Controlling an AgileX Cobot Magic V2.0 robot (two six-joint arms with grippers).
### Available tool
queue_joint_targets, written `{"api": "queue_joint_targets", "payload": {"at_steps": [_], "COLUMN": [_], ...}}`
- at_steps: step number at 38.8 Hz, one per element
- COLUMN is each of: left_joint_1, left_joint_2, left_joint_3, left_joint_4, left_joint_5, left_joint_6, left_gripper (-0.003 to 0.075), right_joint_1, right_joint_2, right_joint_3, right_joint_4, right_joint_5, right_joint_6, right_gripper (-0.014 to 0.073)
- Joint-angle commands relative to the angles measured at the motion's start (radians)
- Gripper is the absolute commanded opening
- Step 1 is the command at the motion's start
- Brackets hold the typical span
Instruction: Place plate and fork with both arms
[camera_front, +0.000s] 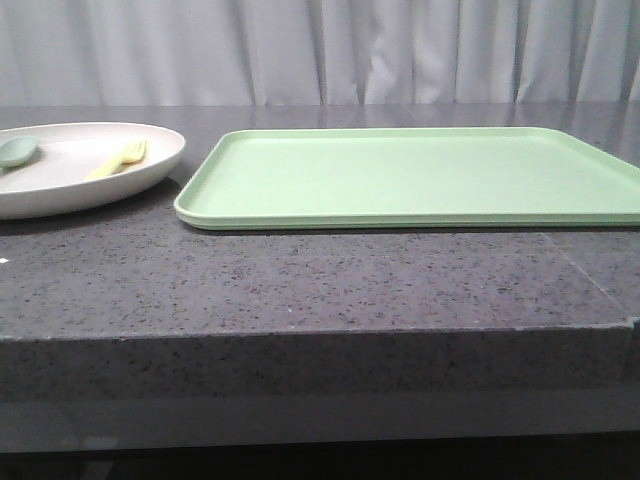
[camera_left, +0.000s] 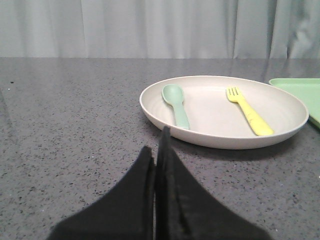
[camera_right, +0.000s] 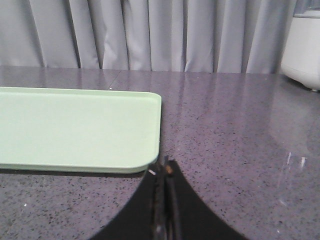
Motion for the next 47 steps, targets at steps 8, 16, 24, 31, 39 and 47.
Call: {"api": "queue_joint_targets", "payload": {"at_steps": [8,16,24,31,39,47], "left_joint_1": [-0.007,-0.007,-0.007,-0.007,-0.007,-0.007], "left_joint_2": [-0.022,-0.022,-0.022,-0.022,-0.022,-0.006], "left_joint_3": [0.004,0.004,0.004,0.004,-0.025,-0.2], "left_joint_4": [0.001,0.001,0.001,0.001,-0.054,-0.059], "left_joint_5": [-0.086,-0.086,-0.089,-0.115,-0.216,-0.099], "left_joint_6": [-0.01,-0.01,-0.01,-0.01,-0.01,-0.01], "left_gripper": [-0.0018,-0.0018,-0.0018,-0.0018,-0.0018,-0.0018], "right_joint_1": [-0.006,-0.006,-0.006,-0.006,-0.006,-0.006], "right_joint_2": [-0.019,-0.019,-0.019,-0.019,-0.019,-0.018], "right_joint_3": [-0.003,-0.003,-0.003,-0.003,-0.008,-0.129], "right_joint_4": [-0.007,-0.007,-0.007,-0.007,-0.008,-0.008], "right_joint_5": [-0.089,-0.089,-0.089,-0.103,-0.167,-0.068], "right_joint_6": [-0.006,-0.006,-0.006,-0.006,-0.011,-0.011], "right_gripper": [-0.003,-0.003,-0.003,-0.003,-0.003,-0.003]}}
